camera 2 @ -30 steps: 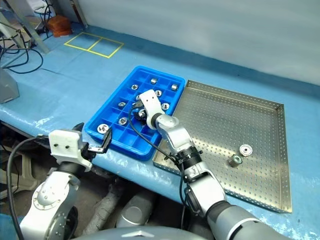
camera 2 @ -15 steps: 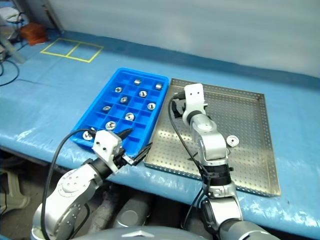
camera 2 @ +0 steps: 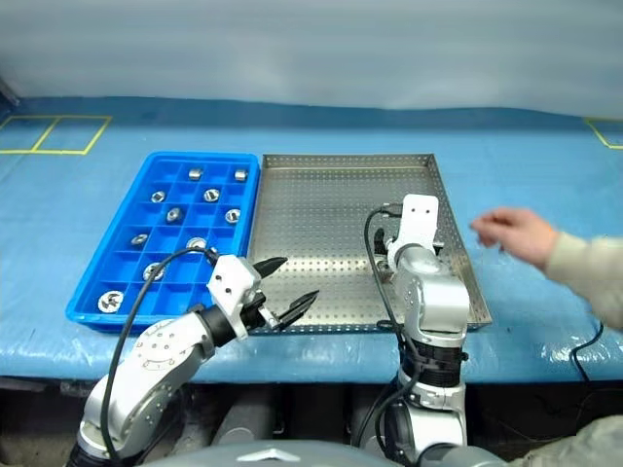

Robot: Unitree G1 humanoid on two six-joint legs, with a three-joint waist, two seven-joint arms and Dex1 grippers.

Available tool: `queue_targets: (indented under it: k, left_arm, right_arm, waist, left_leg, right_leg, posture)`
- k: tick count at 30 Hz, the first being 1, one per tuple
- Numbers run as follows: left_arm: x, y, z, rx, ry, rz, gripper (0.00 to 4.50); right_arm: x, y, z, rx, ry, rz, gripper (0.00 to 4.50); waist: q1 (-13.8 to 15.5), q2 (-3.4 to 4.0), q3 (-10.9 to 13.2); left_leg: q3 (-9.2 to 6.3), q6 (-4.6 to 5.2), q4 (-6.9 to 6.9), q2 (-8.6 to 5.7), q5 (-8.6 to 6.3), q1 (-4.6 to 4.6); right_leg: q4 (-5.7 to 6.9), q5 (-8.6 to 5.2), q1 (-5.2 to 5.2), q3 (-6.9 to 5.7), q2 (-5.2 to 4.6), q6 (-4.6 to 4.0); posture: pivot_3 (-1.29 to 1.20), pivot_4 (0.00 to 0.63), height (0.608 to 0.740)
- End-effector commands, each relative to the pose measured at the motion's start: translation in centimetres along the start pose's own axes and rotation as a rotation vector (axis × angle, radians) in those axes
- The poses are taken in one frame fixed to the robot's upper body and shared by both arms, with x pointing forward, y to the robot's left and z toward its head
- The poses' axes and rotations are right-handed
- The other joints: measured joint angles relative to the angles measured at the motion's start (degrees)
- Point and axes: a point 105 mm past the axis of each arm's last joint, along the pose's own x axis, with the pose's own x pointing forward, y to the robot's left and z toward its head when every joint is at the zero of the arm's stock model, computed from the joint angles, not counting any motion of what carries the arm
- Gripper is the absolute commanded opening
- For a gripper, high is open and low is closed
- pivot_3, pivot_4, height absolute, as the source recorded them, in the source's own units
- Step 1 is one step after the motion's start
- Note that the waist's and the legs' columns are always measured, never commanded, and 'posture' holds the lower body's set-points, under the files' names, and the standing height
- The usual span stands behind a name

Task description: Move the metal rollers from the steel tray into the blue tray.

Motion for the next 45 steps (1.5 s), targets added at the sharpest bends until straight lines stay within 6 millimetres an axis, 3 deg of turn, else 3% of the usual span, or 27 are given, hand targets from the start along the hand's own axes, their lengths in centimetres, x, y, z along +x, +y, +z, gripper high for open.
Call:
queue_targets:
  k: [1,16,33,45]
  left_arm:
    - [0.1,-0.4,0.6,0.009,-0.038,-0.018,4.5]
    - [0.0,-0.3,0.7,0.009,-0.04,-0.01,4.5]
    - [0.0,-0.4,0.7,0.009,-0.041,-0.005,4.5]
    - [0.0,-0.4,0.8,0.011,-0.044,-0.001,4.5]
  right_arm:
    - [-0.7,-0.2,0.3,0.022,-0.018,-0.004,4.48]
    - [-0.7,-0.2,0.0,0.039,-0.008,-0.009,4.48]
    - [-0.6,1.3,0.8,0.005,-0.043,0.053,4.48]
    - [-0.5,7.0,4.5,-0.163,-0.294,0.286,4.48]
  waist:
    - [0.0,0.0,0.0]
    - [0.02,0.0,0.0]
    - [0.14,-0.01,0.01]
    - [0.13,-0.04,0.04]
  left_leg:
    - [0.0,0.0,0.04,0.0,0.0,0.01]
    - [0.02,0.02,0.11,0.04,0.02,0.0]
    - [0.02,0.02,0.1,0.05,0.02,-0.01]
    - [0.02,0.02,0.08,0.04,0.02,0.0]
  right_leg:
    - [0.04,-0.01,0.0,0.0,0.0,-0.01]
    - [0.1,-0.02,-0.03,0.03,-0.02,-0.01]
    - [0.09,-0.03,-0.04,0.03,-0.03,0.0]
    - [0.09,-0.04,-0.06,0.03,0.03,-0.02]
  posture:
    - [0.15,0.15,0.74]
    - [0.17,0.15,0.74]
    - [0.19,0.15,0.74]
    - [0.2,0.15,0.74]
